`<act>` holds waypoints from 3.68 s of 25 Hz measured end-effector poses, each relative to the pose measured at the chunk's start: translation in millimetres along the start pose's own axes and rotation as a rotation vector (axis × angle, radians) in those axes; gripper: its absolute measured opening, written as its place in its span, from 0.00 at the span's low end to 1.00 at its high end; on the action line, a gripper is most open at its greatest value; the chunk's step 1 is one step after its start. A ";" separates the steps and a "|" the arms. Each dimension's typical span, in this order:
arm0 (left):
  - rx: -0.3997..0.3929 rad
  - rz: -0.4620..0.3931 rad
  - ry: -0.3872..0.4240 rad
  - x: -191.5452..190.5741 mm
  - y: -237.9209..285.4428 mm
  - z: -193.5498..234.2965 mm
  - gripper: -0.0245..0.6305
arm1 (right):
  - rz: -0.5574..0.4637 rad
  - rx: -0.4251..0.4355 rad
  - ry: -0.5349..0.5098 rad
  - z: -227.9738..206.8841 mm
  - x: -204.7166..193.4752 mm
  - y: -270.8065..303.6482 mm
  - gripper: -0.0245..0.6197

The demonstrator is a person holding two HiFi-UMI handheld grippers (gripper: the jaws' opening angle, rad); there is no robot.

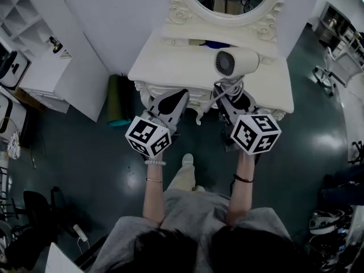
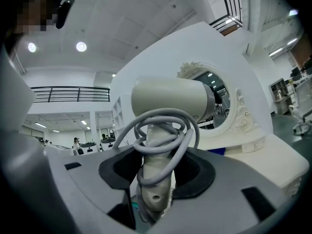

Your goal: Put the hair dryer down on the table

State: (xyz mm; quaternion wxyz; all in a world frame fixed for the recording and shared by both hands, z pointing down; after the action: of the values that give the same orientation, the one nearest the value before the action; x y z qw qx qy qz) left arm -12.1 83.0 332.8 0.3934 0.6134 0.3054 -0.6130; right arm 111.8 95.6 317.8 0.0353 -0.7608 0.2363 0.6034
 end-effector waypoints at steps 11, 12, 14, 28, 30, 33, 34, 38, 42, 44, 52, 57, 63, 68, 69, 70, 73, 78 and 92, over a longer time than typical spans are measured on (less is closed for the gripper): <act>0.022 0.006 -0.013 -3.6 31.3 61.7 0.04 | 0.049 0.028 -0.003 -22.4 8.3 69.6 0.32; 0.023 0.008 -0.014 -3.5 34.1 68.4 0.04 | 0.056 0.027 -0.002 -24.5 9.2 76.4 0.33; 0.023 0.011 -0.018 -2.3 40.1 81.8 0.04 | 0.069 0.025 -0.002 -28.2 11.5 89.2 0.33; -0.023 0.015 -0.047 2.8 87.1 166.9 0.04 | 0.123 -0.008 0.009 -56.5 30.6 174.1 0.33; -0.027 0.017 -0.040 4.4 91.5 178.5 0.04 | 0.122 -0.009 0.010 -59.3 33.8 186.1 0.33; -0.028 0.017 -0.035 5.8 96.4 194.4 0.04 | 0.121 -0.008 0.010 -61.5 37.8 202.5 0.33; -0.027 0.017 -0.036 5.5 97.1 199.5 0.04 | 0.122 -0.006 0.010 -61.4 38.3 207.5 0.33; -0.020 0.029 -0.050 0.2 98.7 216.2 0.04 | 0.143 0.000 0.010 -61.1 35.9 225.6 0.33; -0.010 0.042 -0.070 -7.8 101.6 227.0 0.04 | 0.167 0.013 0.021 -64.5 31.3 241.0 0.33; 0.001 0.047 -0.084 -14.3 102.2 232.4 0.04 | 0.182 0.023 0.023 -66.3 26.6 249.4 0.33; 0.038 0.054 -0.126 -20.8 118.8 267.2 0.04 | 0.263 0.072 0.009 -80.6 23.9 295.9 0.33; 0.067 0.057 -0.137 -17.0 135.6 297.7 0.04 | 0.312 0.104 -0.006 -96.0 30.2 331.3 0.33; 0.101 0.067 -0.157 -22.0 156.0 327.7 0.04 | 0.379 0.135 -0.019 -114.7 25.2 368.0 0.33; 0.141 0.092 -0.205 -40.3 161.3 344.5 0.04 | 0.438 0.159 -0.026 -124.8 12.9 390.3 0.33; 0.148 0.100 -0.216 -45.4 161.7 345.9 0.04 | 0.452 0.165 -0.026 -125.9 8.3 393.4 0.33; 0.152 0.107 -0.226 -50.4 162.0 346.8 0.04 | 0.465 0.169 -0.026 -126.9 3.1 396.2 0.33; 0.156 0.125 -0.254 -64.0 162.3 351.2 0.04 | 0.505 0.173 -0.021 -127.2 -11.6 407.0 0.33; 0.146 0.179 -0.305 -88.5 160.0 361.3 0.04 | 0.576 0.170 -0.007 -122.9 -35.0 425.5 0.33; 0.140 0.270 -0.416 -143.8 161.5 375.7 0.04 | 0.755 0.123 -0.012 -131.4 -97.1 452.5 0.33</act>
State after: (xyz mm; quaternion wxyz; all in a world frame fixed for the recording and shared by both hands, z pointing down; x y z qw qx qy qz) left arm -74.9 -304.9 515.9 0.4825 0.5352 0.0901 -0.6875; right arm 32.7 -319.0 548.6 -0.1423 -0.6131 0.5354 0.5632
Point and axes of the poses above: the fingertips, and each gripper's own axes: y forward along the fingers, z to its left, x out of its top, the point moved 2 cm from there along -y, backward along the fingers, and after that the axes turned 12 degrees about z, right-handed, at the moved point
